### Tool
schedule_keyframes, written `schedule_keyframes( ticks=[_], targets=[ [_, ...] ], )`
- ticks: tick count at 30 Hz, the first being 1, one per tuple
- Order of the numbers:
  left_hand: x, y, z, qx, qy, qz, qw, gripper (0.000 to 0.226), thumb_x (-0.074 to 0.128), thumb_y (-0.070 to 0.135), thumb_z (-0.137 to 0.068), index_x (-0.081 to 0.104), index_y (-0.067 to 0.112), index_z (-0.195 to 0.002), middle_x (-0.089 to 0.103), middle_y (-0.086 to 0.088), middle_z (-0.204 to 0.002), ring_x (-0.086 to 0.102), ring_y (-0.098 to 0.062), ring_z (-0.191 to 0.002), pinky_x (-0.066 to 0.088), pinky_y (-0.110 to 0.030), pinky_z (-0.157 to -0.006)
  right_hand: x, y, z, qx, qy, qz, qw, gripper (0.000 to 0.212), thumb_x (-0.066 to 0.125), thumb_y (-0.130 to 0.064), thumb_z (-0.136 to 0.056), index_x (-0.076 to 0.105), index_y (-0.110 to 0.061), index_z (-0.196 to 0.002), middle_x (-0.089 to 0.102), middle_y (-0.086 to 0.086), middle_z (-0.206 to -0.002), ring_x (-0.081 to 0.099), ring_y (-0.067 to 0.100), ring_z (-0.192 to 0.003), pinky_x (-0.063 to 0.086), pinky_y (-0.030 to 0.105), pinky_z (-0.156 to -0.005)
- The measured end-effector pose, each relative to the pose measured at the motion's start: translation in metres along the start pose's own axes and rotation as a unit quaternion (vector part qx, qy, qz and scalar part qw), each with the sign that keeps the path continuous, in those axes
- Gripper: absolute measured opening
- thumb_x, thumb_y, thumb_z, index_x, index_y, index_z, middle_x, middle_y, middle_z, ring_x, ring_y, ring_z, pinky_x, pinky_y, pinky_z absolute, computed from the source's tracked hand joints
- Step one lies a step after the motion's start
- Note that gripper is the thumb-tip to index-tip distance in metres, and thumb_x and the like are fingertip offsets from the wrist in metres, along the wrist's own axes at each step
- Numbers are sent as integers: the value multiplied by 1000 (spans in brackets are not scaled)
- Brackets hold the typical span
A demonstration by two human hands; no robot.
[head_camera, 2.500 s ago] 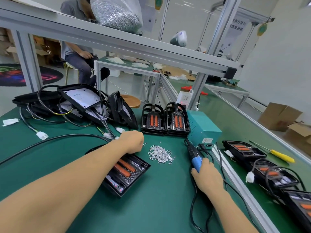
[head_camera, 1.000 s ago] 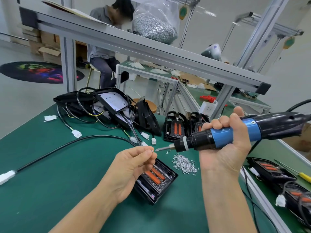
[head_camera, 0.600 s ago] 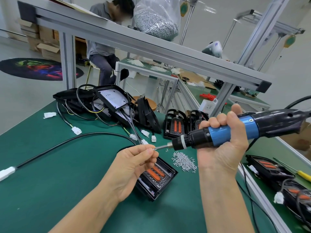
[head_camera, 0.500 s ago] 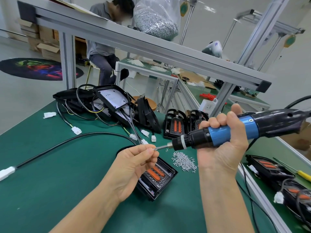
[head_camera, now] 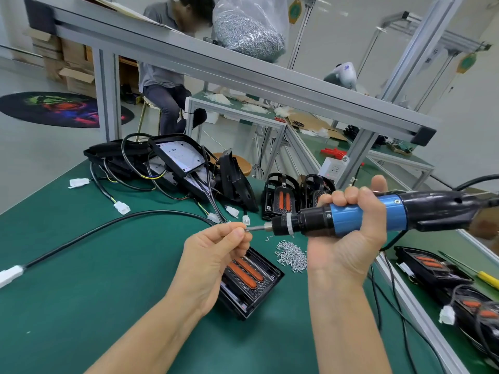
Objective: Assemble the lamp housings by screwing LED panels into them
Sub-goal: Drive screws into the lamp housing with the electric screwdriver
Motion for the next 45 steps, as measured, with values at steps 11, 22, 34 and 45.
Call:
schedule_keyframes(
  ticks=[11,22,34,45],
  targets=[
    [-77,37,-26,44,138,-369,918,23,61,28,-90,62,24,-113,62,6,-116,55,-6,-101,37,-19,-86,-10,8,-9,13,-17,18,1000,30,53,-3,-82,57,-23,-103,53,-8,-64,51,7,-57,48,22,-69],
    [-99,-16,-49,-170,97,-418,887,5,57,2,-82,57,3,-87,53,-15,-78,49,-25,-60,47,-27,-56,-30,24,-16,3,8,91,996,35,53,3,-81,56,-21,-107,50,-7,-61,49,9,-57,47,23,-69],
    [-75,-41,-39,-210,80,-117,967,39,75,21,-70,64,-1,-101,73,-18,-90,68,-27,-70,56,-39,-76,-26,43,-13,-1,-20,163,986,41,58,-4,-73,55,-19,-111,54,-6,-58,50,14,-60,46,26,-69],
    [-73,-31,-39,-149,87,-148,974,24,73,13,-78,69,-4,-95,72,-21,-95,66,-30,-79,52,-49,-92,-17,53,-13,-12,-54,183,982,40,59,-3,-74,55,-19,-110,56,-9,-58,53,11,-58,48,24,-68]
  ],
)
Point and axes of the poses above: each hand's wrist, its own z-axis away from the middle knuckle, its own x-axis out of the palm, y = z × x, the point moved 10 cm from there along -z, towards the middle knuckle
